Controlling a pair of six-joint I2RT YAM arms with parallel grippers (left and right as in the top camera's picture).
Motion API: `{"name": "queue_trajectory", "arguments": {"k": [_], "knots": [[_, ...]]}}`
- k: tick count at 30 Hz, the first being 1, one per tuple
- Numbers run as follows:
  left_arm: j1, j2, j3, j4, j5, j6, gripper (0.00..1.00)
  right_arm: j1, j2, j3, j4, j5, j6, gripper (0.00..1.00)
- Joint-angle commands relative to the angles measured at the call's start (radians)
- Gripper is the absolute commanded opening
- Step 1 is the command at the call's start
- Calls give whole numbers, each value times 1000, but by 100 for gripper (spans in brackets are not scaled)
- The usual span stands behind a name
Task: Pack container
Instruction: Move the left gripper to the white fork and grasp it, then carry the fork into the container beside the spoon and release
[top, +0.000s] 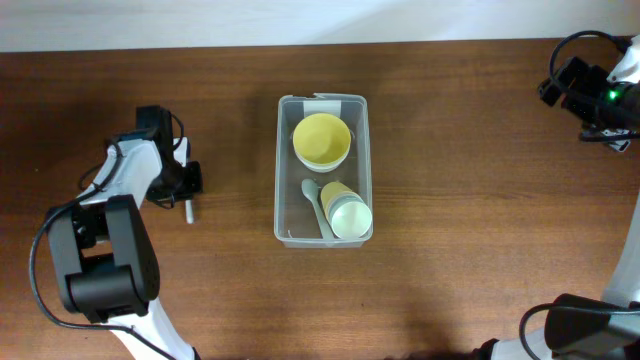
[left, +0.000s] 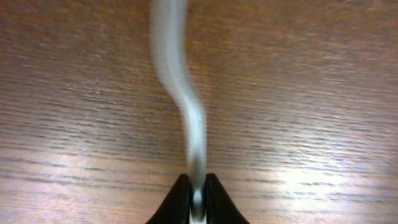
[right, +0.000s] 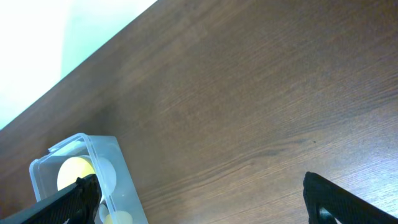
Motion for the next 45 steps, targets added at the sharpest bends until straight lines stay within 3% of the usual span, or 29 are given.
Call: {"name": "queue_trajectory", "arguments": {"k": [1,6,9,15,20,24,33,37,38,39,40,45], "knots": [[-37,-121,156,-139,105,4,1,-3,1,8,1,-2,5,99],[-157,-293,203,-173,63,0,5,-3,1,8,1,-2,5,99],[-200,-362,203,-204,51,-35,2,-3,1,8,1,-2,5,99],[-276,-399,203,-291,238,-161,1,-3,1,8,1,-2,5,99],[-406,-399,201,-318,243,-263,1,-3,1,8,1,-2,5,99],[-491,-395,177,-290,128,-387,1,-3,1,8,1,-2,5,99],[-542,-378,5,-106,126,-448,2,-3,1,8,1,-2,5,99],[-543,-358,-23,-50,132,-419,24,-3,1,8,1,-2,5,99],[-542,-359,-22,-39,134,-395,34,-3,1,8,1,-2,5,99],[-542,-360,-13,-40,134,-377,50,-3,1,8,1,-2,5,99],[-542,-360,0,-39,135,-348,57,-3,1,8,1,-2,5,99],[-545,-361,162,-106,232,-131,60,-3,1,8,1,-2,5,99]]}}
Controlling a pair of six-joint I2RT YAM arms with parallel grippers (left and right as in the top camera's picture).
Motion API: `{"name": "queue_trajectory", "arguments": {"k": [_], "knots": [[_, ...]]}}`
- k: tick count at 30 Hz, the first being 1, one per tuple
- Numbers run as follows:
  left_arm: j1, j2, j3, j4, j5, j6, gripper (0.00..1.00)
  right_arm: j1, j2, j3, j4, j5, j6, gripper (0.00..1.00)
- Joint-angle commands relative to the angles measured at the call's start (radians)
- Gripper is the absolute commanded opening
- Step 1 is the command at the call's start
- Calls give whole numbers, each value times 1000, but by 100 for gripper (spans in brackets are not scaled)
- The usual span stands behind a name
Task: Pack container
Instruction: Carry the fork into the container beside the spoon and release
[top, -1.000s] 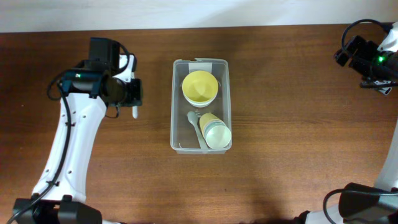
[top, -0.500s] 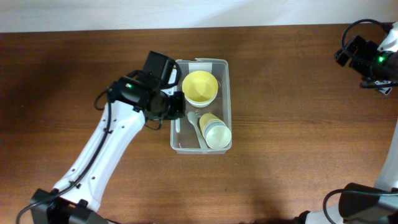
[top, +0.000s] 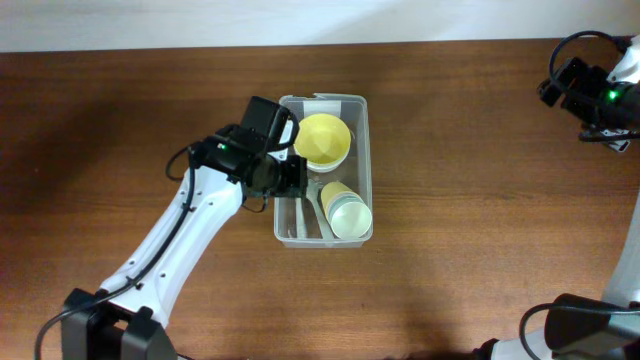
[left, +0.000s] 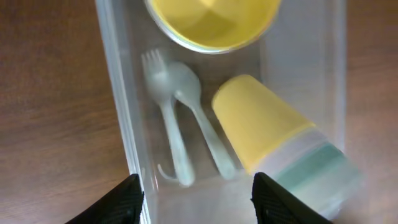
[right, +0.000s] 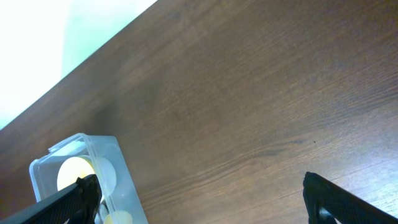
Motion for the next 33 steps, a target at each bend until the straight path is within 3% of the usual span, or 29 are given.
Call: {"name": "queue_trajectory", "arguments": {"k": [1,4,8,15,27,33], "knots": [[-9,0,147,-33,85,211,60,-3,1,8,0,-2,5,99],[-29,0,179,-37,82,311,59,-3,1,8,0,-2,5,99],[-94,53,179,-43,80,404,50,-3,1,8,0,-2,5,99],[-206,121,179,-70,80,566,27,-3,1,8,0,-2,5,99],[-278,195,169,-98,28,597,9,-3,1,8,0,-2,5,99],[-297,203,169,-101,27,594,8,-3,1,8,0,-2,5,99]]}}
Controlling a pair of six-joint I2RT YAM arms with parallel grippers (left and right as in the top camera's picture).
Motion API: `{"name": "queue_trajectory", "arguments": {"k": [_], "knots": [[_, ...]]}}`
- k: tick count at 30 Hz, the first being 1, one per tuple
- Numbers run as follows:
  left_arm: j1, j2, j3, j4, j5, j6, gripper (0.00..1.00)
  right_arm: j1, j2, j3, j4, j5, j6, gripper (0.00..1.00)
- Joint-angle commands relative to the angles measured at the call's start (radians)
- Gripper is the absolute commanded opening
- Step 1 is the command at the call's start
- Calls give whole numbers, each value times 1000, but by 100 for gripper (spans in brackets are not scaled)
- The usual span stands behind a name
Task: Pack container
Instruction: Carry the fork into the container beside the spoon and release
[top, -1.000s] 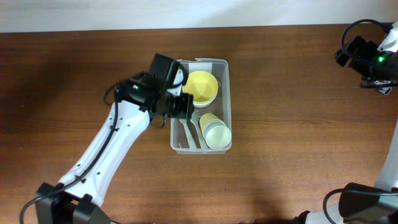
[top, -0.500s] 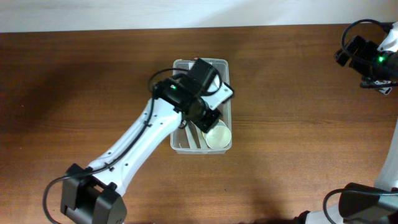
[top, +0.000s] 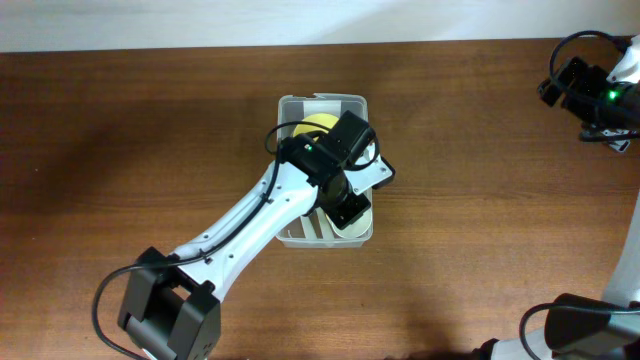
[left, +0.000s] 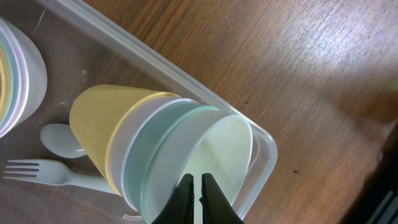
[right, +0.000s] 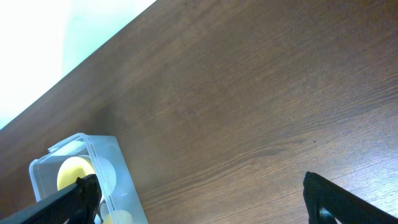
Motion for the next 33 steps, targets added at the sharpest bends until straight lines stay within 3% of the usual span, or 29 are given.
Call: {"name": "queue_trajectory", "arguments": {"k": [1,8,18,20,25,29,33], "knots": [[-25,1,0,-2,-14,16,8,-3,1,8,0,-2,5,99],[-31,6,0,42,-229,5,9,-3,1,8,0,-2,5,99],[8,58,0,159,-320,-8,10,-3,1,8,0,-2,5,99],[37,58,1,199,-319,-23,18,-3,1,8,0,-2,5,99],[102,58,32,226,-318,-38,24,-3,1,8,0,-2,5,99],[116,57,195,117,-318,-38,45,-3,1,8,0,-2,5,99],[116,57,315,56,-308,-56,49,-3,1,8,0,-2,5,99]]}}
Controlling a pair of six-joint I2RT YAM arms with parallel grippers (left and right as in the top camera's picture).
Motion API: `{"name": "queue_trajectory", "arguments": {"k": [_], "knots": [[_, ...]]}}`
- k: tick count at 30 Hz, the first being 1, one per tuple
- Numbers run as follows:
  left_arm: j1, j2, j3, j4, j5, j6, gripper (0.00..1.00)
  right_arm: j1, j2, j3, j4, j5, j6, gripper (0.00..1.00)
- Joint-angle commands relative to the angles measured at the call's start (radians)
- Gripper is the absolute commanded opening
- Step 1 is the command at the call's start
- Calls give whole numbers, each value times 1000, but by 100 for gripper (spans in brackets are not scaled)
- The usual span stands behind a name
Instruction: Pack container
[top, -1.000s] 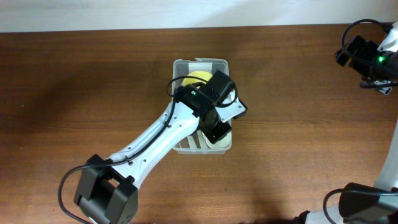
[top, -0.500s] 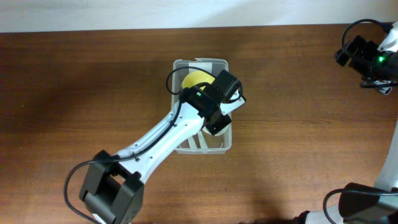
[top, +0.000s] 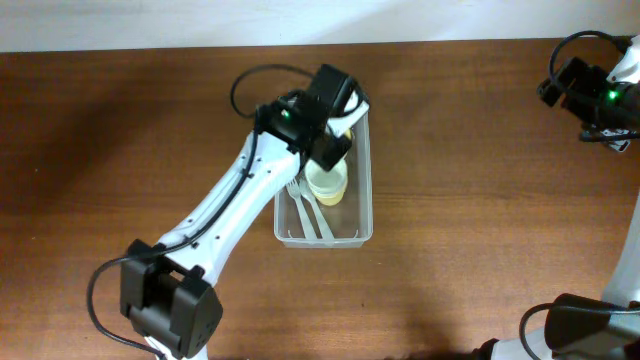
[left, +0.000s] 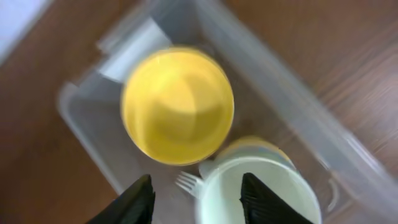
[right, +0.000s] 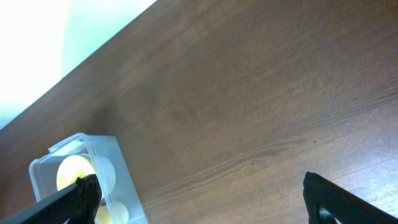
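Note:
A clear plastic container stands mid-table. It holds a yellow bowl at the far end and a stack of cups upright in the middle. A pale fork lies with a spoon along the left wall. My left gripper hovers open over the bowl and cups, and the cups' pale rim shows low between its fingers. In the overhead view the left gripper hides the bowl. Far away at the table's right rear corner, my right gripper is open and holds nothing.
The left arm stretches diagonally from the front left over the container's left wall. Bare brown wood table lies between the container and the right arm. From the right wrist the container shows at lower left.
The cup stack lay on its side at the container's near end with my left gripper shut at its rim. Now it stands upright mid-container, and the gripper is open, farther back over the bowl.
First my left gripper was shut on a pale fork over the table far left of the container. Then it hung open over the container, the fork lying beside the spoon. Then it was shut at the tipped cups' rim; now the cups stand upright. The right arm stayed put.

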Motion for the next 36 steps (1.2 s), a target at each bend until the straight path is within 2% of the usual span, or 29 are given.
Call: {"name": "queue_trajectory", "arguments": {"k": [1,4,7,9,13,16,20,23,25,36], "knots": [[5,-3,97,-37,2,-22,50,-3,1,8,0,-2,4,99],[28,-3,117,-42,-7,-104,50,-3,1,8,0,-2,5,99],[64,-3,117,-57,-9,-128,50,-3,1,8,0,-2,5,99],[111,-3,118,-95,-44,-209,50,-3,1,8,0,-2,4,99],[273,-2,118,-170,-75,-375,57,-3,1,8,0,-2,5,99],[438,-2,118,-210,-51,-449,71,-3,1,8,0,-2,4,99],[619,-2,118,-214,52,-451,83,-3,1,8,0,-2,5,99],[716,-2,116,-216,65,-451,86,-3,1,8,0,-2,5,99],[758,-1,115,-216,65,-451,100,-3,1,8,0,-2,5,99],[772,0,115,-214,65,-451,100,-3,1,8,0,-2,5,99]]}}
